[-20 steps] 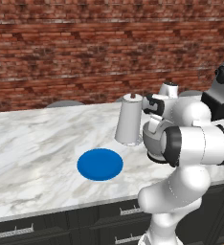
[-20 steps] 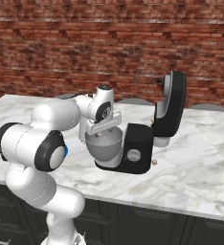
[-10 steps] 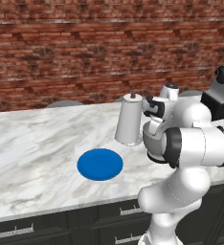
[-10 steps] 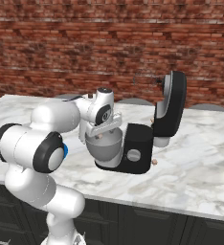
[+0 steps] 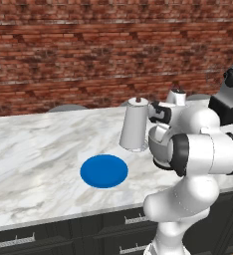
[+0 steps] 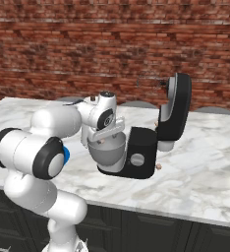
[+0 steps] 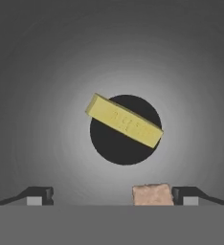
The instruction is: Add butter and sugar cubes to the stand mixer bowl and then turn on the stand mixer to begin making frosting.
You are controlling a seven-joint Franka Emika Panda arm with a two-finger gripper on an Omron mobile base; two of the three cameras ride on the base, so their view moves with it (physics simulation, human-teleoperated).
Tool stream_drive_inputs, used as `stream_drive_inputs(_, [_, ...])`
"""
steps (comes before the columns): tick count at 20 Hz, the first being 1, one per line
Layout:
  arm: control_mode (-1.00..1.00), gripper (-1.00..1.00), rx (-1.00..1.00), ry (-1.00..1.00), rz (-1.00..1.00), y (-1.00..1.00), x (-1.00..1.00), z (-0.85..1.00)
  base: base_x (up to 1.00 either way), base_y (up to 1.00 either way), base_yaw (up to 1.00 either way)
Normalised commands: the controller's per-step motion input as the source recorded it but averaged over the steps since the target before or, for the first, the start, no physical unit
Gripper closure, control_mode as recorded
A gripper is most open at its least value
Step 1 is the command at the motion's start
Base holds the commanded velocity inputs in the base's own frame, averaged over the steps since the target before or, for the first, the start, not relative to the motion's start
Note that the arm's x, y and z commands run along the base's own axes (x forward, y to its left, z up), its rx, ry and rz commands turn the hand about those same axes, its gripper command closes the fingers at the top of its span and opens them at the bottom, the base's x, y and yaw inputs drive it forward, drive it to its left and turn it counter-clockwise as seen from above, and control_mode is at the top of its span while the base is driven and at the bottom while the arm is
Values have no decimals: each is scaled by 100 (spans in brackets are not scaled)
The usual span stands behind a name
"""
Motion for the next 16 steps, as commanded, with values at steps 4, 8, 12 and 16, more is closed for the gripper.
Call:
stream_drive_inputs(4, [-100,-100,0,4,-2,1,-10,-12,0,0,0])
stream_drive_inputs(8, [-100,-100,0,6,-1,3,4,-21,0,0,0])
stream_drive_inputs(12, [-100,-100,0,2,0,2,0,-5,0,0,0])
stream_drive_inputs(16, [-100,-100,-2,-9,0,2,-26,33,0,0,0])
